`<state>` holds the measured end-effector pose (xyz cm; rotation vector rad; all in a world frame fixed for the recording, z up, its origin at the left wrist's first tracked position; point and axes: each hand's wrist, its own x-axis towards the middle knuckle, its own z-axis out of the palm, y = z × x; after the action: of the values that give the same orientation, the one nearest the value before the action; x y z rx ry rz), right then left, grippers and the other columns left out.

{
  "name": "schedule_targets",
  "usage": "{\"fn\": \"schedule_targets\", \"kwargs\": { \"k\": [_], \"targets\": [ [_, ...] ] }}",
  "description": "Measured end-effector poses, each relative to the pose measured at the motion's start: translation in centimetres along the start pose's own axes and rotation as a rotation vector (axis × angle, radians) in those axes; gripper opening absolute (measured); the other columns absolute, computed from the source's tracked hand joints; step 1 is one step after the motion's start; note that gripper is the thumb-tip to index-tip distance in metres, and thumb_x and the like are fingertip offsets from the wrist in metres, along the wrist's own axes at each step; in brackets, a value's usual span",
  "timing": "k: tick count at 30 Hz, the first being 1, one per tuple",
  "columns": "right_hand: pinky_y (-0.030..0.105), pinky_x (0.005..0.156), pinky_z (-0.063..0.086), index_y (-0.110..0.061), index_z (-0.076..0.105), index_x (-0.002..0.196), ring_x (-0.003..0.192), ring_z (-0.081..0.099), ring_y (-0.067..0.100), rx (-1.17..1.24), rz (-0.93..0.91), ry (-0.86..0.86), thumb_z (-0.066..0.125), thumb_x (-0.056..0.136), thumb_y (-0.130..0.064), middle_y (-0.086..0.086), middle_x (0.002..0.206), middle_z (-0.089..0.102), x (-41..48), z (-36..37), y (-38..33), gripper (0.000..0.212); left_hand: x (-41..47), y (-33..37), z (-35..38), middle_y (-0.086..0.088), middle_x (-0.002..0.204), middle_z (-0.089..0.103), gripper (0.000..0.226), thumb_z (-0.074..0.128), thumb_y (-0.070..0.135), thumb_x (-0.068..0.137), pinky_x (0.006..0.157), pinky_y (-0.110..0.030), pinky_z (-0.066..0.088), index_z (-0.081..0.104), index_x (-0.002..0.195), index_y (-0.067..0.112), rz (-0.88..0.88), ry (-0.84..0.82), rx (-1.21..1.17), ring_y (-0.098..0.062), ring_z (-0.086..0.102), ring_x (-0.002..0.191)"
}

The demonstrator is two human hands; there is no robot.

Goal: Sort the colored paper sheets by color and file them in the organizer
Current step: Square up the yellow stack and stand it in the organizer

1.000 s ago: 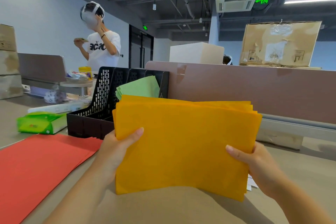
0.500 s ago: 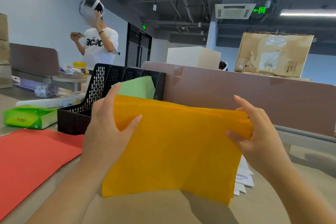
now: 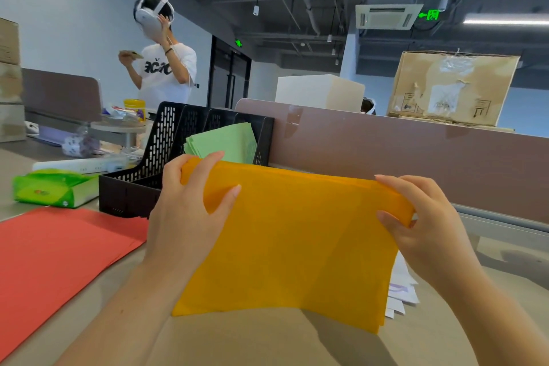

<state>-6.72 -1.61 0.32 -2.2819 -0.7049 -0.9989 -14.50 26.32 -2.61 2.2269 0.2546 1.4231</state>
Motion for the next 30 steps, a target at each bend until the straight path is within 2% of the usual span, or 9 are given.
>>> {"fn": "schedule_targets", "kwargs": {
  "k": [5, 9, 14, 21, 24, 26, 28, 29, 30],
  "targets": [
    [0.021, 0.075, 0.039, -0.025, 0.052, 0.129, 0.100, 0.040, 0.012, 0.034, -0.029, 0.040, 0.067, 0.082, -0.017, -0.002, 0.122, 0.046, -0.2, 0.2, 0.7, 0.050, 0.2, -0.5, 0.2, -0.004, 0.135, 0.037, 0.049, 0.063, 0.045, 0.084, 0.074, -0.032, 0.045, 0.053, 0.129, 0.032, 0.003, 0.026, -0.016, -0.023, 0.049, 0.111],
    [0.013, 0.069, 0.037, -0.035, 0.047, 0.120, 0.099, 0.043, 0.014, 0.096, -0.060, 0.037, 0.066, 0.081, -0.016, -0.010, 0.116, 0.041, -0.2, 0.3, 1.1, 0.048, 0.1, -0.8, 0.3, -0.004, 0.134, 0.038, 0.049, 0.064, 0.044, 0.083, 0.074, -0.032, 0.047, 0.053, 0.129, 0.030, 0.011, 0.030, -0.026, -0.022, 0.051, 0.108],
    [0.010, 0.067, 0.039, -0.036, 0.047, 0.117, 0.095, 0.049, 0.015, 0.145, -0.083, 0.048, 0.065, 0.079, -0.020, -0.010, 0.112, 0.046, -0.4, 0.2, 1.5, 0.045, 0.1, -0.8, 0.3, -0.004, 0.135, 0.038, 0.050, 0.064, 0.045, 0.083, 0.075, -0.033, 0.047, 0.052, 0.130, 0.031, -0.007, 0.031, -0.025, -0.023, 0.052, 0.106],
    [0.011, 0.065, 0.047, -0.034, 0.050, 0.117, 0.084, 0.060, 0.015, 0.219, -0.064, 0.074, 0.059, 0.074, -0.032, -0.013, 0.104, 0.054, -0.7, 0.1, 1.4, 0.043, 0.1, -0.8, 0.3, 0.000, 0.135, 0.039, 0.054, 0.065, 0.044, 0.083, 0.077, -0.028, 0.042, 0.048, 0.133, 0.033, 0.018, 0.024, -0.058, -0.009, 0.042, 0.100],
    [0.014, 0.057, 0.053, -0.041, 0.047, 0.120, 0.081, 0.067, 0.004, 0.697, 0.182, 0.080, 0.068, 0.069, -0.031, -0.021, 0.098, 0.059, -1.0, 0.5, 1.1, 0.056, 0.4, -1.7, 0.2, 0.012, 0.127, 0.049, 0.069, 0.073, 0.034, 0.078, 0.084, -0.028, 0.046, 0.038, 0.137, 0.040, -0.139, -0.023, -0.427, -0.006, 0.052, 0.105],
    [0.020, 0.060, 0.055, -0.038, 0.052, 0.116, 0.087, 0.069, 0.009, 0.937, 0.331, -0.055, 0.078, 0.058, -0.048, -0.014, 0.096, 0.069, -1.5, 1.3, 1.2, 0.064, 0.4, -3.0, 0.1, 0.012, 0.110, 0.063, 0.075, 0.080, 0.039, 0.065, 0.072, -0.027, 0.051, 0.045, 0.131, 0.038, -0.339, -0.140, -0.791, -0.010, 0.064, 0.096],
    [0.026, 0.062, 0.055, -0.033, 0.057, 0.111, 0.091, 0.069, 0.015, 1.015, 0.438, -0.210, 0.082, 0.036, -0.066, -0.011, 0.098, 0.072, -2.4, 2.7, 1.3, 0.085, 0.2, -4.3, 0.5, 0.008, 0.095, 0.073, 0.085, 0.087, 0.057, 0.038, 0.061, -0.027, 0.054, 0.060, 0.114, 0.030, -0.514, -0.319, -1.017, -0.014, 0.071, 0.085],
    [0.029, 0.065, 0.054, -0.033, 0.057, 0.110, 0.091, 0.069, 0.017, 1.020, 0.475, -0.251, 0.082, 0.036, -0.067, -0.012, 0.098, 0.073, -2.7, 3.3, 1.1, 0.085, 0.0, -4.7, 0.9, 0.008, 0.090, 0.075, 0.083, 0.089, 0.059, 0.033, 0.059, -0.027, 0.055, 0.063, 0.105, 0.028, -0.560, -0.394, -1.048, -0.015, 0.072, 0.082],
    [0.033, 0.069, 0.052, -0.033, 0.057, 0.110, 0.092, 0.069, 0.019, 1.024, 0.495, -0.262, 0.081, 0.046, -0.061, -0.012, 0.097, 0.073, -2.8, 3.8, 0.9, 0.074, -0.2, -4.9, 1.3, 0.007, 0.087, 0.076, 0.068, 0.088, 0.054, 0.043, 0.059, -0.028, 0.055, 0.065, 0.100, 0.026, -0.574, -0.435, -1.036, -0.017, 0.072, 0.083]
  ]
}}
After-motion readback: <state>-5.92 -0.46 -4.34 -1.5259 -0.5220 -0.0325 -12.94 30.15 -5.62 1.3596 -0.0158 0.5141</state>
